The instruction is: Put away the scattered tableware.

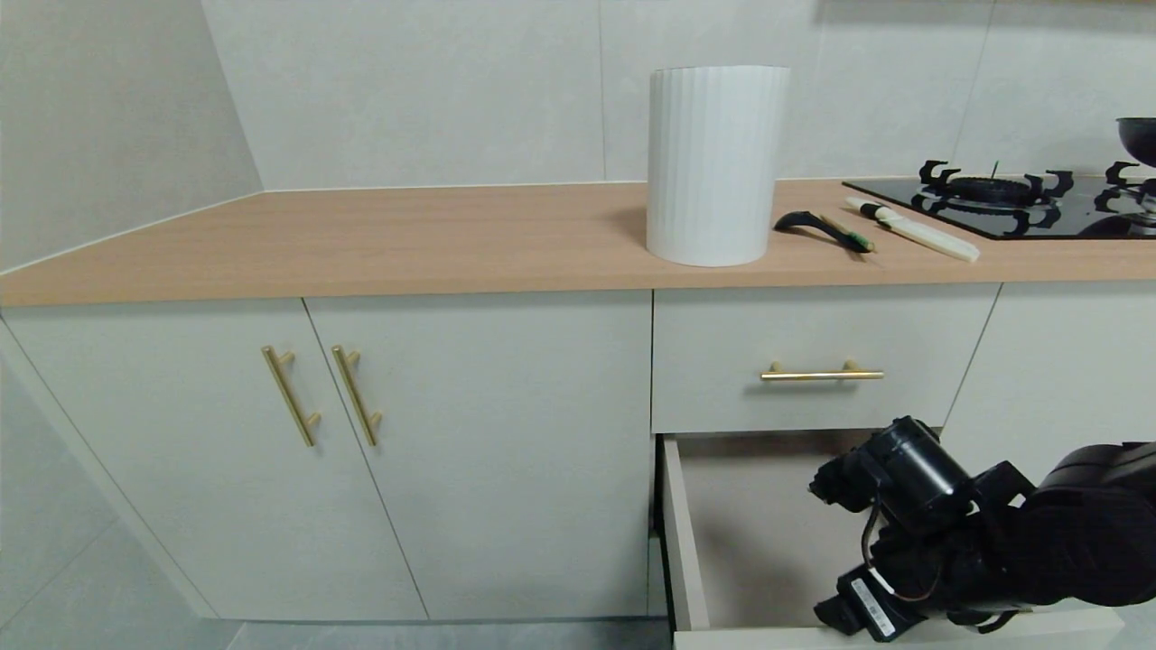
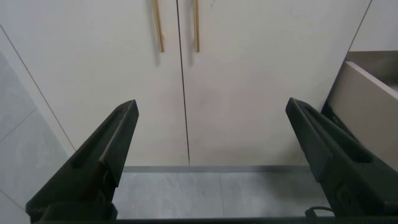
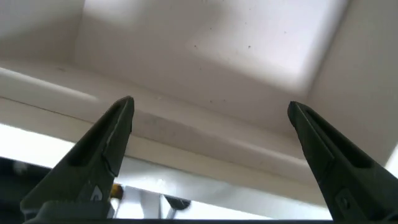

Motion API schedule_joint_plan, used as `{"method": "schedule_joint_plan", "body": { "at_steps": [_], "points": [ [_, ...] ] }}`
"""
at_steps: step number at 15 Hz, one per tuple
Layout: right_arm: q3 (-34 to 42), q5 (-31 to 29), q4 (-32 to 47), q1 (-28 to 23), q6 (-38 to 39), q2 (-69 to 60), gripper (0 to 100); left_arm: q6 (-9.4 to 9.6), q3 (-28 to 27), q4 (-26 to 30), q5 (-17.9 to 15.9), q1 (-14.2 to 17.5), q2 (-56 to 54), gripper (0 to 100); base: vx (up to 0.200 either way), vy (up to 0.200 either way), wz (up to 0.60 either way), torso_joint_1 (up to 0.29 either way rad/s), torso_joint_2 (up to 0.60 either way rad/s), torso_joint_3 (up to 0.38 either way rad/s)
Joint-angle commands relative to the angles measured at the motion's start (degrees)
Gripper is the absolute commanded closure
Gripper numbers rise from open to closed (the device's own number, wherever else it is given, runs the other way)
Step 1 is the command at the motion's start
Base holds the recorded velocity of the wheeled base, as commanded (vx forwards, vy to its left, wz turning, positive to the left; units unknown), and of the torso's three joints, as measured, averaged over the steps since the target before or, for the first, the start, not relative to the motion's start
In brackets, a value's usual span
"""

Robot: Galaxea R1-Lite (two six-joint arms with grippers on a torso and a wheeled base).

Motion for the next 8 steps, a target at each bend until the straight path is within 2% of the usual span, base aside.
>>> {"method": "schedule_joint_plan", "body": {
  "at_steps": [1, 4, 6, 8],
  "points": [
    [0.0, 0.6, 4.0, 1.8, -1.5, -2.8, 0, 0.02, 0.0, 0.0, 0.0, 0.0, 0.0, 0, 0.0, 0.0, 0.0, 0.0, 0.0, 0.0],
    [0.0, 1.9, 14.0, 2.6, -7.5, -4.3, 0, 0.02, 0.0, 0.0, 0.0, 0.0, 0.0, 0, 0.0, 0.0, 0.0, 0.0, 0.0, 0.0],
    [-0.1, 1.9, 17.0, 2.6, -8.9, -4.3, 0, 0.02, 0.0, 0.0, 0.0, 0.0, 0.0, 0, 0.0, 0.0, 0.0, 0.0, 0.0, 0.0],
    [-1.3, 1.9, 16.7, 2.6, -8.5, -4.3, 0, 0.02, 0.0, 0.0, 0.0, 0.0, 0.0, 0, 0.0, 0.0, 0.0, 0.0, 0.0, 0.0]
  ]
}}
